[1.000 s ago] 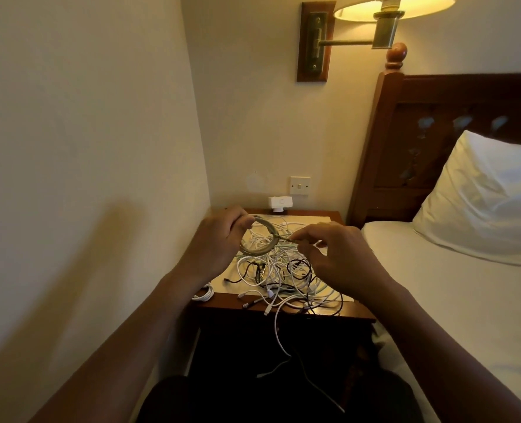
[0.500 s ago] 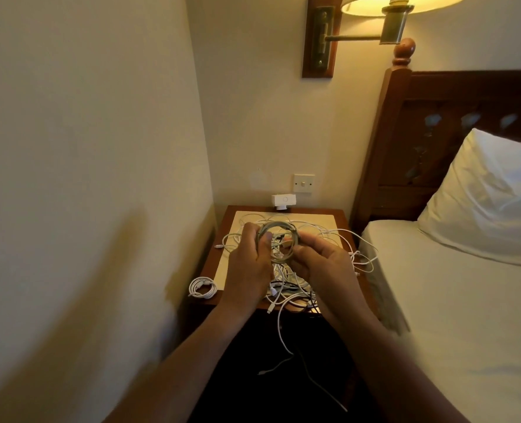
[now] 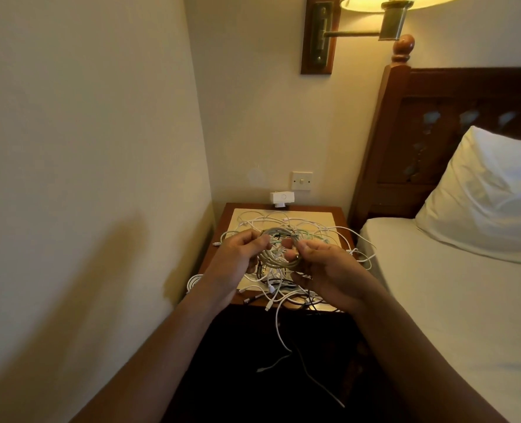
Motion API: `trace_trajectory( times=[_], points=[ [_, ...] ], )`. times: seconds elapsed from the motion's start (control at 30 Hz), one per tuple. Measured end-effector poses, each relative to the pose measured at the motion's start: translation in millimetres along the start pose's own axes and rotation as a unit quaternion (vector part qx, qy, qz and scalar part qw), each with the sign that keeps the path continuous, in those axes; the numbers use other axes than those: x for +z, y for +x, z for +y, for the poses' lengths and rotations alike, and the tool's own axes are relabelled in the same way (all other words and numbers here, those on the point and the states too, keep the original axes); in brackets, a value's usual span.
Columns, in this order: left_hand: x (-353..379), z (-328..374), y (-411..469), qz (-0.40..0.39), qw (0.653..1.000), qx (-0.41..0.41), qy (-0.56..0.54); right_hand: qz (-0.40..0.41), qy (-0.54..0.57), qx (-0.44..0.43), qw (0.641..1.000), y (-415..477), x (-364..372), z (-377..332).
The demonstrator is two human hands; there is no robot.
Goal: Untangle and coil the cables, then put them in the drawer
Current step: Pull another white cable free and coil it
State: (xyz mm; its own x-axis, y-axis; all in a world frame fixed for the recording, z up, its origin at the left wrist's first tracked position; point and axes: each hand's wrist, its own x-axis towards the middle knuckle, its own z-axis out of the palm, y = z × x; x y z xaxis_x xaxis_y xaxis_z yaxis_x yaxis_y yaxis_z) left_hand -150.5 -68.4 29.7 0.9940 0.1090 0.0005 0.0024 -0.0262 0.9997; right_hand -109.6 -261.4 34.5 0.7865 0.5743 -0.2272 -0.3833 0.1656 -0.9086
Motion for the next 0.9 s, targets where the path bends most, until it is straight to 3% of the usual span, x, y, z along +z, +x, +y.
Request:
trace_trajectory(
  times=[0.13, 0.23, 0.3, 0.37, 0.47, 0.7, 0.8, 0.9],
  points=[
    [-6, -2, 2, 0.052, 0.994, 0.026, 0.095, 0.021, -0.079, -0.034, 0.996, 0, 7, -3],
    [-8, -1, 1, 0.072, 0.986, -0.015, 0.150, 0.095, -0.299, -0.116, 0.942, 3, 13, 2],
    [-8, 1, 0, 0.063, 0.994, -0.062, 0.058, 0.133, -0.426, -0.159, 0.881, 4, 15, 10],
    [-5, 9, -3, 0.048, 0.988, -0.106, -0.104, 0.153, -0.472, -0.183, 0.849, 4, 17, 18],
    [-6, 16, -5, 0.046, 0.968, -0.110, -0.223, 0.159, -0.454, -0.177, 0.858, 4, 18, 21],
    [-10, 16, -8, 0.008, 0.991, -0.089, -0.102, 0.151, -0.389, -0.153, 0.896, 4, 18, 14],
    [-2, 12, -7, 0.055, 0.996, -0.061, 0.016, 0.134, -0.363, -0.151, 0.910, 2, 20, 13],
    [1, 2, -3, 0.131, 0.972, 0.005, 0.193, 0.114, -0.322, -0.142, 0.929, -1, 22, 14]
  ],
)
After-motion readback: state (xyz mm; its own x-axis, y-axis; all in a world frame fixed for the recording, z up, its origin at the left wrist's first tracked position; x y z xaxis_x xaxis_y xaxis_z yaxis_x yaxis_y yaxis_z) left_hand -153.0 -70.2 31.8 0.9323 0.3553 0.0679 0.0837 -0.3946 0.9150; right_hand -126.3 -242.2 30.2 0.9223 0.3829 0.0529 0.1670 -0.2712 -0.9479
